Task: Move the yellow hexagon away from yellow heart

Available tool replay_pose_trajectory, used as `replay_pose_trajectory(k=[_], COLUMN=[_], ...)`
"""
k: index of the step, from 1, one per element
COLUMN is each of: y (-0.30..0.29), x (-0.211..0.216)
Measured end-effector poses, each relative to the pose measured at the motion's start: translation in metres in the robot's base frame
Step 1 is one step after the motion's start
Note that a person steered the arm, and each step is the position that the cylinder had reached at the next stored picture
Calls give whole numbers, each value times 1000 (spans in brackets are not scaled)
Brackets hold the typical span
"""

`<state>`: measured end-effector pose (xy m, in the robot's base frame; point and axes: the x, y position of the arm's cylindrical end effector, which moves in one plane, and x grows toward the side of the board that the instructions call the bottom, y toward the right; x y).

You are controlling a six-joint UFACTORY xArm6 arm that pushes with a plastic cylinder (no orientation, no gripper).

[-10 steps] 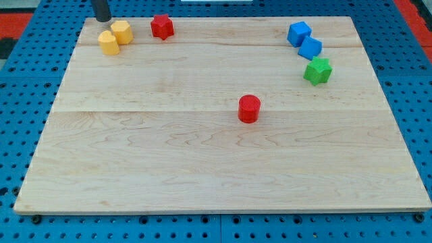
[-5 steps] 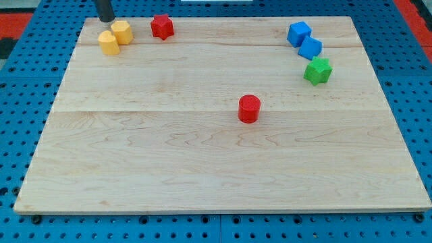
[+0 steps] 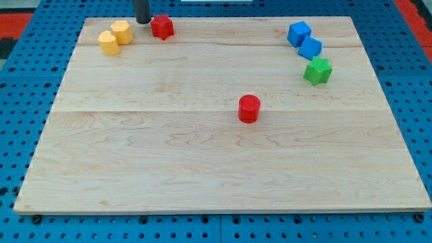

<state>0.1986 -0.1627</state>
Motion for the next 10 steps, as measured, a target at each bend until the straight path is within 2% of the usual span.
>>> replay_pose_trajectory(k=[2, 3, 4, 5, 6, 7, 8, 9, 10], y=[-12, -12, 4, -69, -127, -115, -55, -25, -31], x=[60, 70, 36, -5, -3, 37, 51, 72, 97])
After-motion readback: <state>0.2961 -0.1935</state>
